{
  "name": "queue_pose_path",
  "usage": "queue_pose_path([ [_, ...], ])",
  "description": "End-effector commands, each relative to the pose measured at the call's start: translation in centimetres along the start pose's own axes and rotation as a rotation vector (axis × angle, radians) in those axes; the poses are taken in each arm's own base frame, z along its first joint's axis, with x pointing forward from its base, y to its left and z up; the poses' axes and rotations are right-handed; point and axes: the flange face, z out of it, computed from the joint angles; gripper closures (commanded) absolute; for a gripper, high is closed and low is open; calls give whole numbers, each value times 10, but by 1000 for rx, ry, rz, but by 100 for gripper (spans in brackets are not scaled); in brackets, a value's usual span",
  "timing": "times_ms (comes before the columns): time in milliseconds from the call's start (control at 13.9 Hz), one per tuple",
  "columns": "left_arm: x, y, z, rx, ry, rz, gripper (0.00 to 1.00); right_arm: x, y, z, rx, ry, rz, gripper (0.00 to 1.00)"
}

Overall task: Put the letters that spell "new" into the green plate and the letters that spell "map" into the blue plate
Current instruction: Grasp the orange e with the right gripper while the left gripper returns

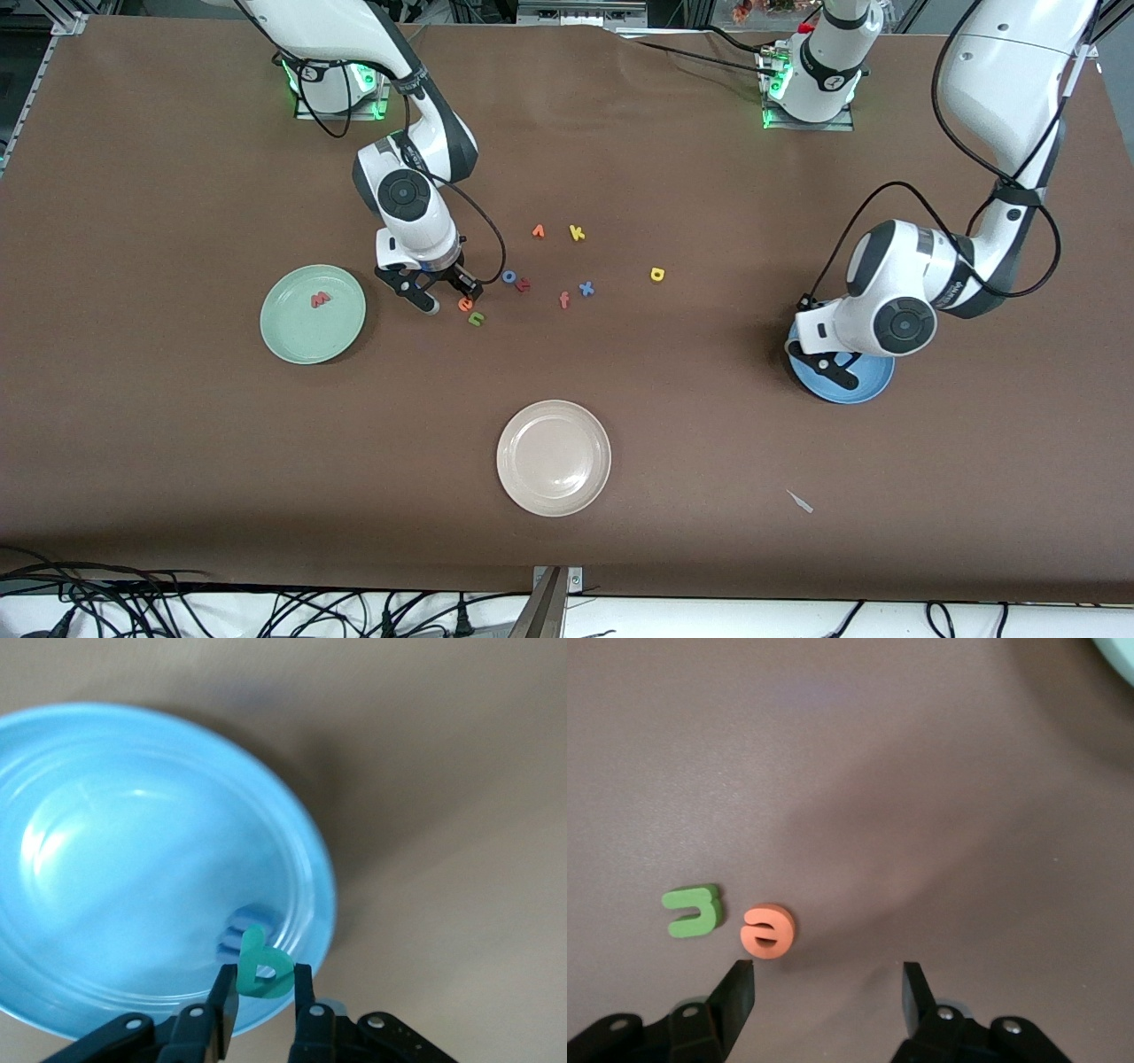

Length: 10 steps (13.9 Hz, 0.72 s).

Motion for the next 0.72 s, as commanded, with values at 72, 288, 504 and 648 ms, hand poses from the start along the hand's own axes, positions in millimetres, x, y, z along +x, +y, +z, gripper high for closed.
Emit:
queue_pose_path([
  [72,0,1,-4,15,-6,60,0,1,-14,9,6,8,8,24],
  [288,5,16,-11,-40,23,-70,0,3,-17,12,6,11,8,24],
  [504,19,69,-28,-74,67,-215,0,3,-17,18,11,17,3,24],
  [648,28,113,-33,-86,100,-314,0,3,-16,21,8,17,2,24],
])
